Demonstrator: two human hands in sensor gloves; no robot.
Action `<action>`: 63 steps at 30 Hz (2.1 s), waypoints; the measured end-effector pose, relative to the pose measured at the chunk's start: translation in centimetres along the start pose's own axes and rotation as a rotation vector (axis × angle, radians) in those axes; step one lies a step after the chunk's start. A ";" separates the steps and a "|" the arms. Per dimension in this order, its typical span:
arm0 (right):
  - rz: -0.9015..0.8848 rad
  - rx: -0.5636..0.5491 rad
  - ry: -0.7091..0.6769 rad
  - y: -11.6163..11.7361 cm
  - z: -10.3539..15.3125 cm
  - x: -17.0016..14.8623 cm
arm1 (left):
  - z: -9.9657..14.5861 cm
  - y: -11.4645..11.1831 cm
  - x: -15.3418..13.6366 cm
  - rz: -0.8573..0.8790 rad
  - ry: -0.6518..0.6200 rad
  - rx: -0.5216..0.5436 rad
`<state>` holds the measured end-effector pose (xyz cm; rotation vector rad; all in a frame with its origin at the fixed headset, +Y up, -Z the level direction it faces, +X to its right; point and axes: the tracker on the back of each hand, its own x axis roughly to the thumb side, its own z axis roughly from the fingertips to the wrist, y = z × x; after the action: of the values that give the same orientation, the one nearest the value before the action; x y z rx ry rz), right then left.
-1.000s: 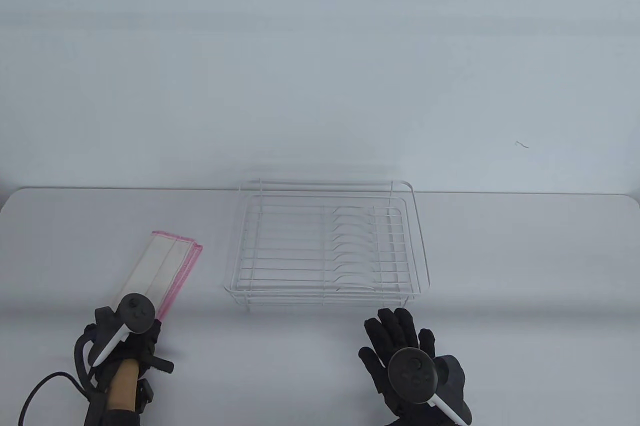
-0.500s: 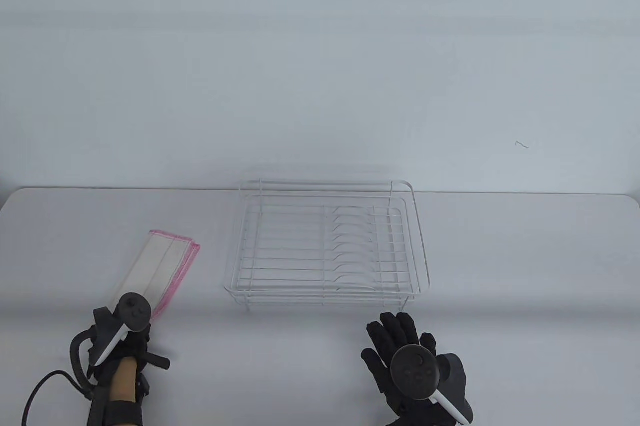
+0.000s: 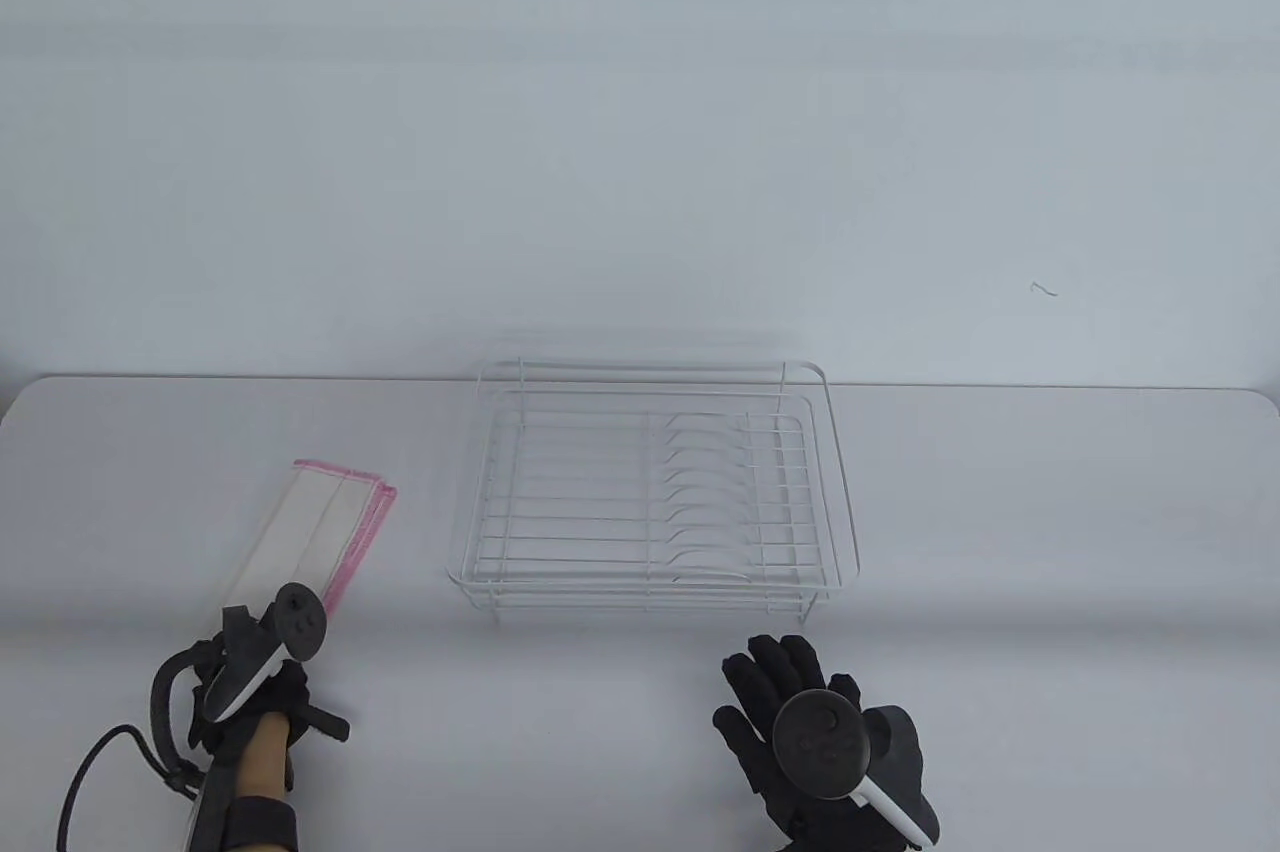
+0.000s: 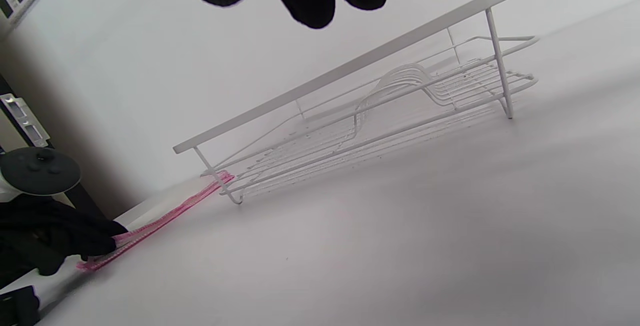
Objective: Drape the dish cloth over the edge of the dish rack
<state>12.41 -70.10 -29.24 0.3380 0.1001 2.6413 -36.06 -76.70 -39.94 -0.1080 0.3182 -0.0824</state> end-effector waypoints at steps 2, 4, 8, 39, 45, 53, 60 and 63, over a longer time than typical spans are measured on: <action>-0.003 -0.001 0.001 0.0 0.0 -0.1 | 0.2 0.6 -0.4 0.038 -0.002 0.076; -0.008 -0.003 0.002 0.0 -0.1 -0.1 | 0.8 1.2 -0.9 0.061 0.011 0.130; -0.009 -0.011 -0.003 0.0 -0.1 -0.1 | 2.3 3.6 -2.0 0.031 0.014 0.316; -0.242 -0.392 -0.129 -6.1 3.2 0.0 | 18.1 17.7 6.3 0.768 -0.677 0.602; -0.304 -0.404 -0.141 -6.7 3.5 -0.9 | 17.8 16.3 9.1 0.836 -0.793 0.513; -0.415 -0.394 -0.158 -6.5 3.1 -2.1 | 18.2 15.6 11.1 0.841 -0.931 0.420; -0.447 -0.475 -0.203 -6.5 3.3 -2.4 | 18.6 14.5 10.9 0.837 -0.936 0.439; -0.438 -0.520 -0.219 -6.4 3.5 -2.3 | 18.7 14.0 10.8 0.839 -0.929 0.499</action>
<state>18.10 -65.45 -27.19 0.3711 -0.5157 2.0845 -18.98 -62.14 -27.27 0.4810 -0.6041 0.7063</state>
